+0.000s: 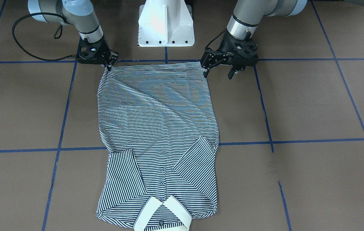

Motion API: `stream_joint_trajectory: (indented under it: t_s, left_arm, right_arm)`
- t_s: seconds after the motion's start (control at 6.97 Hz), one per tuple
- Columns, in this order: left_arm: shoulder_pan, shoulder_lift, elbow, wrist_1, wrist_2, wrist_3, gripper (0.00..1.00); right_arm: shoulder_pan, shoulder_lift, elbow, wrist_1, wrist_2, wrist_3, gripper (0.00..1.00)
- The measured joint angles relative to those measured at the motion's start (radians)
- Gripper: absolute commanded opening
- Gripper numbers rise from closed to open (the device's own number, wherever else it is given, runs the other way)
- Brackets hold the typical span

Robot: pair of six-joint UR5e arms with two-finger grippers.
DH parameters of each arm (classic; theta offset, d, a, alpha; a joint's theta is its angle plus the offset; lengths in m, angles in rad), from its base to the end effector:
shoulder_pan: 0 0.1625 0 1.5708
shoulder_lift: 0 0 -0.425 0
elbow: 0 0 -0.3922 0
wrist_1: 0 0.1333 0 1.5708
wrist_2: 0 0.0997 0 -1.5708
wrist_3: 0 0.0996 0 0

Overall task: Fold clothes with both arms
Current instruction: 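Move the right gripper to the hem corner nearest the robot while the left gripper withdraws, then grasp both hem corners nearest the robot with the left and right grippers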

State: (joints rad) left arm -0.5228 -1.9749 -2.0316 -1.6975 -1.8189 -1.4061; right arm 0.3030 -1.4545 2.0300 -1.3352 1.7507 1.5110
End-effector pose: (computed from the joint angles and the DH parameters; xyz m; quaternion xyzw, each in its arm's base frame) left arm 0.4282 -0.3724 0.2242 0.0566 0.4811 -0.0975 0.8694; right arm -0.4600 -0.2648 0.3664 -0.0103 -0.4014 0.0758 0.9127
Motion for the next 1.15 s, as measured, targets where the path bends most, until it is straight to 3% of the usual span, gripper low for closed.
stream_joint_trajectory:
  t_s: [0.43, 1.15]
  left_arm:
    - [0.268, 0.003, 0.015, 0.098, 0.159, -0.346, 0.92]
    - [0.335, 0.001, 0.089, 0.134, 0.215, -0.415, 0.82]
  right_arm:
    - [0.031, 0.003, 0.003, 0.002, 0.006, -0.001, 0.00]
    - [0.043, 0.005, 0.035, 0.002, 0.009, 0.000, 0.00]
